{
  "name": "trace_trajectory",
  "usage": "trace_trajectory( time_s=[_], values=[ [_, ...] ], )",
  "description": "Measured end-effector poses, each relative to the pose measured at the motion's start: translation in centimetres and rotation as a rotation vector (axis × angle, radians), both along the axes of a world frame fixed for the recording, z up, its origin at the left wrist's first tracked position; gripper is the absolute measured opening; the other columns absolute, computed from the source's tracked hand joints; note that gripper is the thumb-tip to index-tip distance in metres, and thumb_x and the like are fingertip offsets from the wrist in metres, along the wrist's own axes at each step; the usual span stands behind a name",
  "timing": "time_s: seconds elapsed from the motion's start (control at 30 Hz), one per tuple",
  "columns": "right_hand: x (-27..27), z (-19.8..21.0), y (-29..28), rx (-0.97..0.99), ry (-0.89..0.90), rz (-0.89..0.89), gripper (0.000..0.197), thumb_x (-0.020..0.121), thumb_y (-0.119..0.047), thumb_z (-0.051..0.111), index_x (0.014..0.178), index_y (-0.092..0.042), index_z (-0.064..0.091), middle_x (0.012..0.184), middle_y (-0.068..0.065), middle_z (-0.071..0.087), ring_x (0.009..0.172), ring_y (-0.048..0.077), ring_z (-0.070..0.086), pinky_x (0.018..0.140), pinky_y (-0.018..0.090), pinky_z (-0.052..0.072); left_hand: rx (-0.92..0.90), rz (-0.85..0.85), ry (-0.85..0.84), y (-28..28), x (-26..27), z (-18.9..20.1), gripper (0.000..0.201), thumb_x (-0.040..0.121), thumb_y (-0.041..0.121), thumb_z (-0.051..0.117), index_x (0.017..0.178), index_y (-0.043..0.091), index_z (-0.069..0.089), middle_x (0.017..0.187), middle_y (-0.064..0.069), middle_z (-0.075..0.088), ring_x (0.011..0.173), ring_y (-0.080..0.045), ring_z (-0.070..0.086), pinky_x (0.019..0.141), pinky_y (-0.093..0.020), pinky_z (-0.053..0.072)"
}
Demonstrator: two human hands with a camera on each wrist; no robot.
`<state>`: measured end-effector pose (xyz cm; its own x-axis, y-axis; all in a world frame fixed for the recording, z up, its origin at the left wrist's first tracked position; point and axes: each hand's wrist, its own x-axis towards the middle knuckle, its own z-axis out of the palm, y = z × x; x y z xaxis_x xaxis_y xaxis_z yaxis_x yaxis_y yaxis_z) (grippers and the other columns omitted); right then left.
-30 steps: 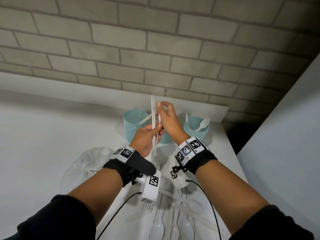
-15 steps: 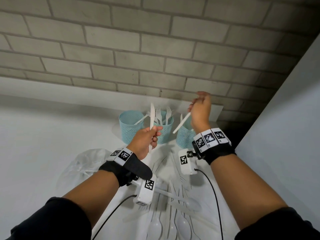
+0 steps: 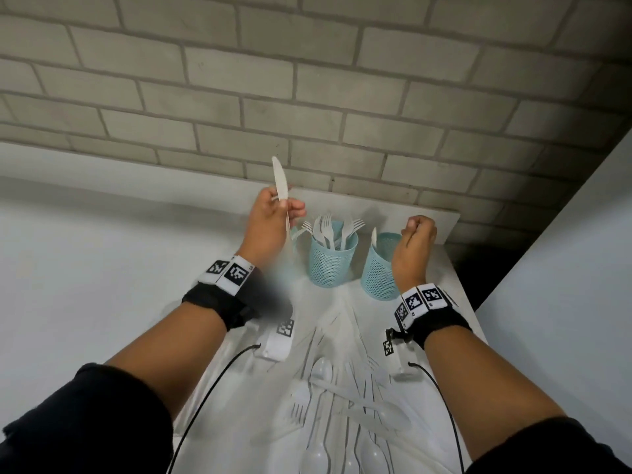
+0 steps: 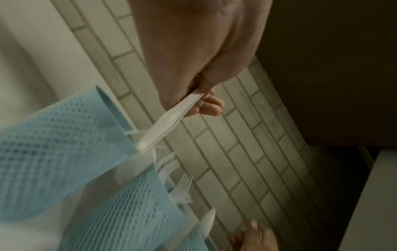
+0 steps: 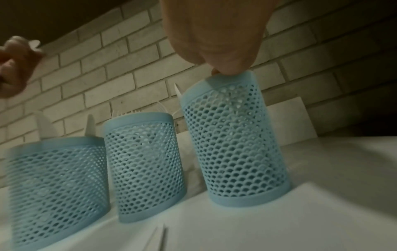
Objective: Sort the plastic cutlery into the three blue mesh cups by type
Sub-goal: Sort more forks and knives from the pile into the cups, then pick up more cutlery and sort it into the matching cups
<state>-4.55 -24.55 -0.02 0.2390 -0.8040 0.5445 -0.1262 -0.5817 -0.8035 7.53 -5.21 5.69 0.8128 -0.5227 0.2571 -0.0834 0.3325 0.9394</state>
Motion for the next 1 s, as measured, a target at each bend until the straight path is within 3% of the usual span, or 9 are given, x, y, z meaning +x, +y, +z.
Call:
trace_trajectory(
  time_s=[0.13, 0.33, 0.4, 0.57, 0.63, 0.7, 0.77, 0.87, 1.0],
  values=[
    [0.2, 0.2, -0.2, -0.009, 0.075, -0.016, 0.022, 0.099, -0.009, 0.037, 0.108, 0.007, 0.049, 0.112, 0.020, 0.045, 0.088, 0.020, 0.046, 0.075, 0.013, 0.031, -0.092, 0.123, -0.050, 0.2, 2.4, 1.7, 0.027, 0.097, -0.005, 0.035, 0.101, 0.021, 0.040, 0.088, 0.001, 0.063, 0.075, 0.003, 0.065, 0.074, -0.022, 0.050],
    [-0.5, 0.0, -0.3, -0.132, 0.096, -0.083, 0.017, 0.093, -0.005, 0.044, 0.104, 0.004, 0.055, 0.113, 0.020, 0.047, 0.096, 0.030, 0.054, 0.085, 0.023, 0.039, 0.006, 0.251, -0.015, 0.3, 4.4, 0.2, 0.029, 0.094, -0.002, 0.043, 0.089, 0.027, 0.044, 0.087, 0.002, 0.064, 0.083, -0.003, 0.064, 0.077, -0.029, 0.047],
    [-0.9, 0.4, -0.1, -0.201, 0.069, -0.106, 0.017, 0.090, -0.005, 0.045, 0.102, 0.003, 0.056, 0.111, 0.020, 0.048, 0.099, 0.031, 0.053, 0.088, 0.025, 0.039, 0.146, 0.270, -0.028, 0.3, 4.9, -1.2, 0.017, 0.095, 0.009, 0.046, 0.082, 0.019, 0.049, 0.084, -0.003, 0.065, 0.081, -0.014, 0.063, 0.081, -0.033, 0.047],
    [-2.6, 1.3, 1.2, -0.324, 0.030, -0.061, 0.018, 0.088, -0.007, 0.042, 0.096, 0.000, 0.056, 0.108, 0.018, 0.048, 0.100, 0.027, 0.052, 0.094, 0.019, 0.038, 0.818, 0.348, -0.463, 1.5, 5.4, -3.5, 0.031, 0.094, 0.021, 0.050, 0.072, 0.000, 0.060, 0.070, -0.018, 0.055, 0.070, -0.024, 0.049, 0.064, -0.028, 0.031],
    [-3.5, 1.5, 1.8, -0.414, 0.040, -0.034, 0.018, 0.085, -0.006, 0.042, 0.093, 0.001, 0.057, 0.104, 0.020, 0.050, 0.097, 0.027, 0.053, 0.092, 0.016, 0.037, 0.896, 0.359, -0.511, 1.8, 5.1, -3.3, 0.031, 0.092, 0.021, 0.053, 0.078, -0.005, 0.062, 0.076, -0.024, 0.058, 0.074, -0.026, 0.051, 0.069, -0.033, 0.037],
    [-4.4, 1.3, 2.4, -0.467, 0.078, 0.000, 0.017, 0.084, -0.006, 0.043, 0.089, 0.002, 0.058, 0.099, 0.021, 0.051, 0.092, 0.026, 0.053, 0.088, 0.020, 0.040, 0.890, 0.396, -0.532, 1.9, 4.7, -3.1, 0.034, 0.089, 0.023, 0.059, 0.103, -0.007, 0.065, 0.104, -0.027, 0.063, 0.098, -0.032, 0.056, 0.090, -0.037, 0.040],
    [-5.3, 1.2, 3.0, -0.481, 0.130, 0.053, 0.017, 0.083, -0.007, 0.044, 0.087, 0.002, 0.058, 0.095, 0.019, 0.051, 0.086, 0.021, 0.052, 0.082, 0.016, 0.040, 0.903, 0.429, -0.552, 1.9, 3.8, -2.5, 0.048, 0.086, 0.026, 0.061, 0.125, -0.001, 0.054, 0.128, -0.026, 0.049, 0.123, -0.036, 0.042, 0.105, -0.037, 0.028],
    [-6.9, 1.0, 3.8, -0.453, 0.228, 0.156, 0.020, 0.084, -0.013, 0.042, 0.086, 0.000, 0.058, 0.088, 0.013, 0.055, 0.075, 0.013, 0.049, 0.069, 0.004, 0.035, 0.847, 0.489, -0.634, 1.9, 2.0, -1.9, 0.054, 0.083, 0.023, 0.062, 0.130, 0.002, 0.046, 0.133, -0.023, 0.038, 0.124, -0.038, 0.033, 0.103, -0.036, 0.023],
    [-7.8, 0.0, 4.6, -0.229, 0.499, 0.282, 0.011, 0.088, -0.009, 0.050, 0.091, -0.009, 0.060, 0.080, 0.002, 0.059, 0.069, 0.016, 0.053, 0.065, 0.028, 0.046, 0.726, 0.412, -0.784, 1.6, -0.8, -1.9, 0.040, 0.081, 0.019, 0.060, 0.118, 0.005, 0.055, 0.123, -0.020, 0.048, 0.115, -0.036, 0.040, 0.096, -0.034, 0.027]
  ],
)
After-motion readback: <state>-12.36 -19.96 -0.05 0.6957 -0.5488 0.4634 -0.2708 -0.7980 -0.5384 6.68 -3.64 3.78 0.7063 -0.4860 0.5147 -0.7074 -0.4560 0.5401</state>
